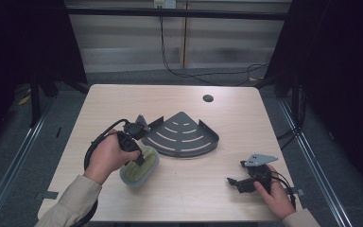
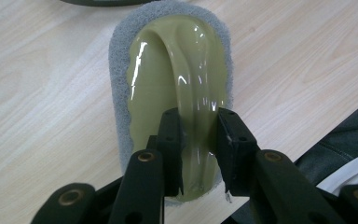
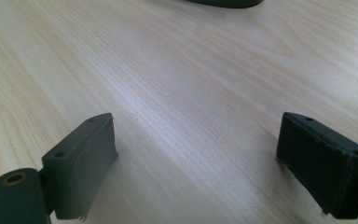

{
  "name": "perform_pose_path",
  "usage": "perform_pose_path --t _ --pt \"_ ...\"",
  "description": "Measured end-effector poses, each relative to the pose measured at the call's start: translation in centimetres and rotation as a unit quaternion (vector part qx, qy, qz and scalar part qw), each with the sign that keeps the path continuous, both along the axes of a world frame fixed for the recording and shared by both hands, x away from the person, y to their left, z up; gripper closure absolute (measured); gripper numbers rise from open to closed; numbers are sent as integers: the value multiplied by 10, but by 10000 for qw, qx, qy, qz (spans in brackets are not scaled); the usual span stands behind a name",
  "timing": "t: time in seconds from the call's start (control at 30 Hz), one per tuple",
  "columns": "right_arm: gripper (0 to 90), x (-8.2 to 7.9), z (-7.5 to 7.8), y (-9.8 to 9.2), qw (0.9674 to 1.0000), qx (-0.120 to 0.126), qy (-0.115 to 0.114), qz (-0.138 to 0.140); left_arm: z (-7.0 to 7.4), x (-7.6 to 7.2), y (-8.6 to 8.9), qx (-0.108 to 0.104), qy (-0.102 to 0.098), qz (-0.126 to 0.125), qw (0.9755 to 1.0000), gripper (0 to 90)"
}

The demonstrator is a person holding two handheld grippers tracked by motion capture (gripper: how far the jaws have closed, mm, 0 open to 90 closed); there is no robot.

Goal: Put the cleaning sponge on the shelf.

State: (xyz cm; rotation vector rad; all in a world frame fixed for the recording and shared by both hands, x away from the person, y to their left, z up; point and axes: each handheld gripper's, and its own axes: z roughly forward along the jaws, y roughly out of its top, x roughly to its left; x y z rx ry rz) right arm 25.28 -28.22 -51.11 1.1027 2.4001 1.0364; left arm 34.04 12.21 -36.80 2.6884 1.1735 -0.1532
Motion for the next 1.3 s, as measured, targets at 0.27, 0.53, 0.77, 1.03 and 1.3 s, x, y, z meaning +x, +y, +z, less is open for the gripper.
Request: perform_pose_path --t 0.27,0.53,0.77,1.03,1.3 --pt "111 0 0 0 10000 -4 -16 12 9 9 -3 46 64 -50 10000 723" --pt "111 0 0 0 10000 1 -8 4 15 15 -7 85 96 -74 9999 723" --pt "111 0 0 0 10000 -1 -13 9 20 21 -12 75 89 -150 9998 723" --pt "111 0 0 0 10000 -2 -14 10 27 32 -16 -5 54 -181 9998 723" --pt "112 0 0 0 10000 -1 -14 10 32 42 -21 56 -35 -223 9997 723"
